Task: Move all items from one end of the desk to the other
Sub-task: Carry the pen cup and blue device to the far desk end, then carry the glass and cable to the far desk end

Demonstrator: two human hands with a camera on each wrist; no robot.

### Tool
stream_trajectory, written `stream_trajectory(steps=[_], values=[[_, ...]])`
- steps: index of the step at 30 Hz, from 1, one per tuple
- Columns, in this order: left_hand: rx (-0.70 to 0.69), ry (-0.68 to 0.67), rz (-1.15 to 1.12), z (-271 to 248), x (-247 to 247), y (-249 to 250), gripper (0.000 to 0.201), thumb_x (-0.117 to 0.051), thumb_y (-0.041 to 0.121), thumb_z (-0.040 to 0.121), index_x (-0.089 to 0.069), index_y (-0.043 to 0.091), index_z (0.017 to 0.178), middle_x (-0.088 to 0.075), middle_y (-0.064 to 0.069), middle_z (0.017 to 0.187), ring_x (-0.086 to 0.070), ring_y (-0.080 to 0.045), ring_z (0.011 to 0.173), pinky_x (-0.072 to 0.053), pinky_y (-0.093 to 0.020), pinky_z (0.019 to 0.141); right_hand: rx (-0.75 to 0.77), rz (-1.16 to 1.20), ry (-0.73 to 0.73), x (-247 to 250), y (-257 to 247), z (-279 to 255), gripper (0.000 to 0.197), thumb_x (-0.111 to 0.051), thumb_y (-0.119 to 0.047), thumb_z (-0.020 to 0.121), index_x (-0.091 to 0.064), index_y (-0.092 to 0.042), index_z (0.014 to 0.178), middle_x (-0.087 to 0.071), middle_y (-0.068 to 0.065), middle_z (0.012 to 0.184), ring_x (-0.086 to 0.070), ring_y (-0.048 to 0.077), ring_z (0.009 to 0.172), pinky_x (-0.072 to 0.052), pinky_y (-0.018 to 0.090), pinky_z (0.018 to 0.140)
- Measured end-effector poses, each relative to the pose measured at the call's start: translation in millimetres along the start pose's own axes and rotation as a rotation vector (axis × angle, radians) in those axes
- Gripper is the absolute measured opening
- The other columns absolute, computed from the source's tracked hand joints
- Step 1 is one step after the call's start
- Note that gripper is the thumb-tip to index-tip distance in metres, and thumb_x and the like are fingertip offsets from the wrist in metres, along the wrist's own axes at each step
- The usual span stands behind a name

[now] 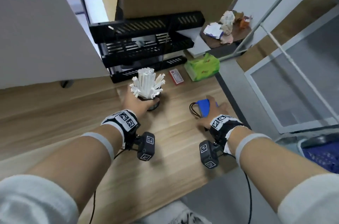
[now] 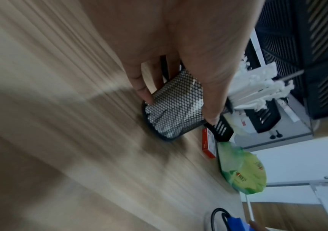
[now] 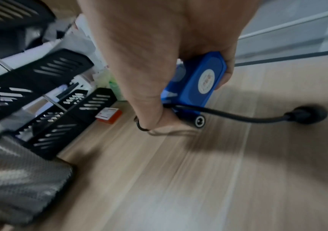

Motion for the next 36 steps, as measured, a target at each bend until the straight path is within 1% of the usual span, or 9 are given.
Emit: stream_trajectory(steps=[6, 9, 16, 18, 19, 22, 26, 32, 36], values=[[-0.044, 0.091, 0.108, 24.3, -35.7, 31.6, 0.083, -0.092, 0.028, 0.066, -0.044, 0.011, 0.131, -0.058, 0.008, 0.117, -0.061, -0.016, 0.113, -0.043, -0.02, 0.089, 0.082, -0.068, 0.063, 10.2, 17.5, 55.0, 0.107, -0.077, -0.029, 0.067, -0.011, -0.042, 0.15, -0.027, 0.017, 0.135, -0.046, 0.042, 0.117, -0.049, 0.043, 0.096], [-0.013, 0.138, 0.1, 33.8, -45.0, 38.8, 0.085, -0.088, 0.024, 0.072, -0.038, 0.009, 0.139, -0.054, 0.01, 0.119, -0.056, -0.01, 0.112, -0.037, -0.014, 0.089, 0.182, -0.109, 0.161, 16.0, 10.1, 71.2, 0.102, -0.071, -0.025, 0.07, -0.012, -0.037, 0.152, -0.033, 0.017, 0.13, -0.038, 0.039, 0.114, -0.043, 0.043, 0.098], [0.064, 0.083, 0.07, 29.4, -46.9, 41.4, 0.088, -0.084, 0.026, 0.077, -0.031, 0.014, 0.146, -0.057, -0.002, 0.14, -0.055, -0.019, 0.126, -0.045, -0.035, 0.107, 0.216, -0.167, 0.192, 20.5, -2.7, 74.0, 0.102, -0.07, -0.028, 0.072, -0.009, -0.031, 0.154, -0.03, 0.017, 0.142, -0.035, 0.038, 0.127, -0.039, 0.046, 0.104], [0.105, 0.059, 0.024, 16.6, -36.0, 37.4, 0.092, -0.084, 0.025, 0.078, -0.028, 0.016, 0.151, -0.049, -0.004, 0.147, -0.05, -0.021, 0.134, -0.048, -0.043, 0.106, 0.225, -0.186, 0.223, 20.3, -11.6, 60.6, 0.101, -0.071, -0.035, 0.07, -0.014, -0.025, 0.153, -0.028, 0.018, 0.146, -0.032, 0.037, 0.134, -0.033, 0.047, 0.11], [0.125, 0.062, 0.013, 9.2, -27.4, 32.9, 0.093, -0.083, 0.024, 0.079, -0.026, 0.017, 0.153, -0.047, -0.004, 0.149, -0.048, -0.021, 0.134, -0.047, -0.039, 0.105, 0.233, -0.175, 0.239, 19.2, -18.4, 51.7, 0.097, -0.071, -0.037, 0.07, -0.019, -0.021, 0.151, -0.027, 0.018, 0.149, -0.03, 0.037, 0.138, -0.028, 0.047, 0.113], [0.156, 0.128, 0.001, -20.2, 14.1, 21.5, 0.074, -0.079, 0.02, 0.085, -0.038, 0.009, 0.146, -0.053, -0.008, 0.137, -0.054, -0.019, 0.12, -0.044, -0.027, 0.094, 0.284, -0.042, 0.301, 12.1, -50.3, 18.4, 0.071, -0.065, -0.029, 0.078, -0.036, -0.009, 0.14, -0.032, 0.02, 0.148, -0.031, 0.036, 0.138, -0.029, 0.047, 0.113], [0.212, 0.226, -0.033, -69.7, 99.9, -4.6, 0.049, -0.076, 0.023, 0.086, -0.055, 0.009, 0.127, -0.064, -0.007, 0.122, -0.063, -0.027, 0.11, -0.055, -0.047, 0.096, 0.361, 0.108, 0.163, -22.3, -110.3, -42.6, 0.055, -0.059, -0.02, 0.083, -0.042, -0.005, 0.133, -0.044, 0.02, 0.136, -0.04, 0.036, 0.13, -0.038, 0.041, 0.101], [0.205, 0.423, -0.094, -175.5, 269.5, -42.9, 0.024, -0.07, 0.015, 0.091, -0.063, 0.01, 0.114, -0.067, -0.007, 0.112, -0.065, -0.026, 0.108, -0.055, -0.049, 0.097, 0.598, 0.093, -0.105, -99.3, -223.3, -187.0, 0.062, -0.059, -0.025, 0.087, -0.039, -0.017, 0.145, -0.054, 0.015, 0.136, -0.05, 0.035, 0.124, -0.044, 0.036, 0.101], [0.181, 0.593, -0.127, -269.4, 400.1, -78.8, 0.016, -0.066, 0.011, 0.093, -0.065, 0.011, 0.109, -0.069, -0.01, 0.11, -0.067, -0.029, 0.105, -0.058, -0.05, 0.09, 0.762, 0.081, -0.206, -155.7, -303.6, -312.2, 0.058, -0.061, -0.029, 0.086, -0.046, -0.021, 0.142, -0.055, 0.009, 0.14, -0.054, 0.03, 0.125, -0.045, 0.034, 0.103]])
Point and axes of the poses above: each hand's wrist, its own z-axis towards the middle knuckle, its own x-axis out of the back of the hand, y = z × x, the point moved 5 cm from there along z, towards the middle knuckle
